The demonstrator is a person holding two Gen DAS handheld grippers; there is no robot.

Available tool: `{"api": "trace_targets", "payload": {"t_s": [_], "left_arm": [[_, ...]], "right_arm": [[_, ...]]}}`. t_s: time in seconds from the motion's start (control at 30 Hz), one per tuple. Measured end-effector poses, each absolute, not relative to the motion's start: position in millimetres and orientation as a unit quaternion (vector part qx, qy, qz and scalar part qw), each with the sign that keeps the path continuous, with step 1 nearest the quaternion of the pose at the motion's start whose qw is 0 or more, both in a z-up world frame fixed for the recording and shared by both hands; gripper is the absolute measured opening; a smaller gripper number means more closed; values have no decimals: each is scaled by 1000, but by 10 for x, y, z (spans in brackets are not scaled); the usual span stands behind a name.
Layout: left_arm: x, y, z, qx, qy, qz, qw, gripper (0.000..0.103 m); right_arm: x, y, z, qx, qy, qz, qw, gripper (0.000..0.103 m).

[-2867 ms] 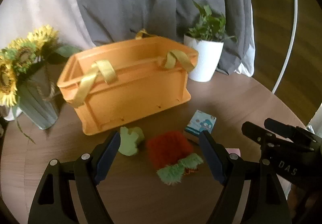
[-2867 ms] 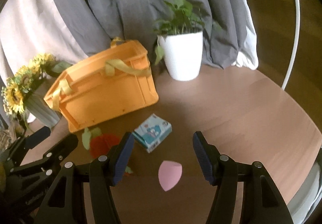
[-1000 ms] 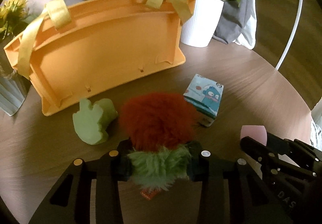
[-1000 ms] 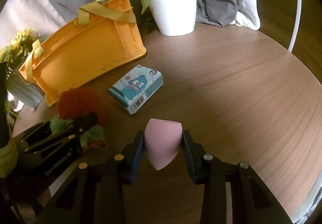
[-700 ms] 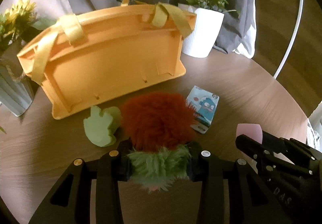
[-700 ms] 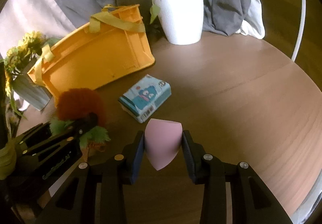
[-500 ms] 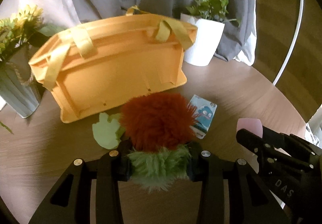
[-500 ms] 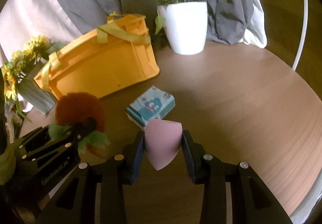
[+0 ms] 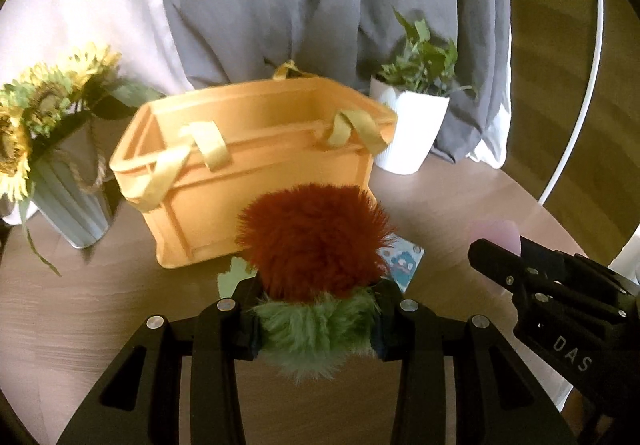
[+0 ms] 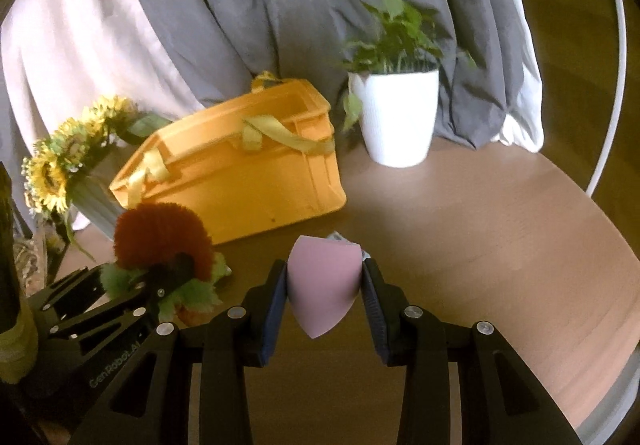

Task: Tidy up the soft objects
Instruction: 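Lift and carry the fluffy plush and pink sponge with both grippers over the crate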

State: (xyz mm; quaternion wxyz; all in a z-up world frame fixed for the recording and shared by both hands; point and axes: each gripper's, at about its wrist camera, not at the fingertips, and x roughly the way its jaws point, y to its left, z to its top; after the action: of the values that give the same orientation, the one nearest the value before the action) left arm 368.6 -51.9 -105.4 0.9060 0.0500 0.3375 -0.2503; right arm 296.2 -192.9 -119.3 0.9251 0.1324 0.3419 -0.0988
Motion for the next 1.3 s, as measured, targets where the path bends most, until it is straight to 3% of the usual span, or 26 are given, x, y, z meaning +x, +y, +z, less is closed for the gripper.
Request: {"api": "trace_targets", "payload": {"t_s": [1.3], "left_arm": [[3745, -178, -127, 11, 218, -156, 964, 39]], "right_arm": [[3462, -1701, -342, 93, 225, 15, 970, 38]]}}
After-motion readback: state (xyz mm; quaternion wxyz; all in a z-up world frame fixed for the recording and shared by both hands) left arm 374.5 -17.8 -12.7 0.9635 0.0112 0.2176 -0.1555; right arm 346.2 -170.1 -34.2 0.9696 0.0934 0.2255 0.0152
